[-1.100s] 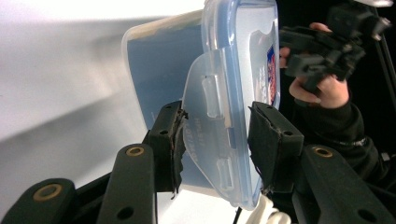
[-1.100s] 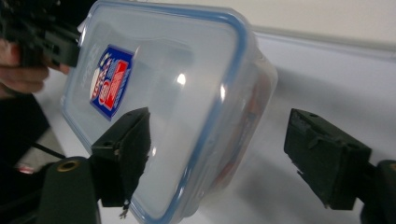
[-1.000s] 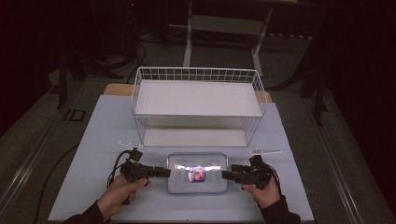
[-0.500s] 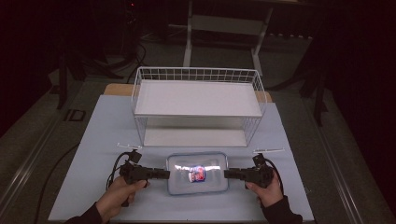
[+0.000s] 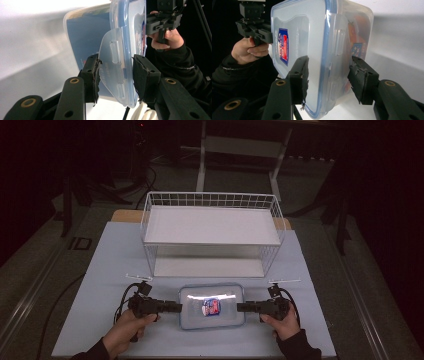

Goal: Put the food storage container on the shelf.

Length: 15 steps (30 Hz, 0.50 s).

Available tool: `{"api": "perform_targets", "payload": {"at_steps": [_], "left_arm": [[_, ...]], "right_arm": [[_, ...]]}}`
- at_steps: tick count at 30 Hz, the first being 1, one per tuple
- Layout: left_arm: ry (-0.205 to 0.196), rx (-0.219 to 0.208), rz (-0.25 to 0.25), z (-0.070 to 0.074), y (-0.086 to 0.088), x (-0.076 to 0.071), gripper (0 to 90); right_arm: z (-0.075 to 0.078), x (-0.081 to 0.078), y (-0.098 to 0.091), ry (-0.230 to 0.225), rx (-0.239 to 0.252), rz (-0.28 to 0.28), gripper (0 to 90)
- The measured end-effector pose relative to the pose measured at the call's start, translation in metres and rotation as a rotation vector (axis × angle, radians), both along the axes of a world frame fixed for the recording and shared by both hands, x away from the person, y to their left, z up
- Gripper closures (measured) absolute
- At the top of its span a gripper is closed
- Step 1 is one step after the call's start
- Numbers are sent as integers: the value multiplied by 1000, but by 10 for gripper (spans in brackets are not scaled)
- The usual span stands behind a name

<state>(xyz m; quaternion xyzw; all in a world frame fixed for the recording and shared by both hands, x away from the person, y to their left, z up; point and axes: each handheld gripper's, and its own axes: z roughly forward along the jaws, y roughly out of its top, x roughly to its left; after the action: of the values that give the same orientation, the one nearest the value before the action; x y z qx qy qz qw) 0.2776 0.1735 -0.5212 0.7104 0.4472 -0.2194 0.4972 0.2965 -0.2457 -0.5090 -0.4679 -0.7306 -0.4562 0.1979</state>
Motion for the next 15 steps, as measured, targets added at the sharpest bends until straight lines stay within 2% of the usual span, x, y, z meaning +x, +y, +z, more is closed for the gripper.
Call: {"api": "perform_targets", "payload": {"at_steps": [6,10,15], "left_arm": [[2,-2,8,1,0,-1,586],[-20,18,26,4,-1,0,582],[-26,21,38,9,-2,3,580]], "right_arm": [[2,-3,-1,-6,6,-1,534],[7,-4,-1,-37,1,-4,540],[10,-1,-1,-43,4,-13,542]]}}
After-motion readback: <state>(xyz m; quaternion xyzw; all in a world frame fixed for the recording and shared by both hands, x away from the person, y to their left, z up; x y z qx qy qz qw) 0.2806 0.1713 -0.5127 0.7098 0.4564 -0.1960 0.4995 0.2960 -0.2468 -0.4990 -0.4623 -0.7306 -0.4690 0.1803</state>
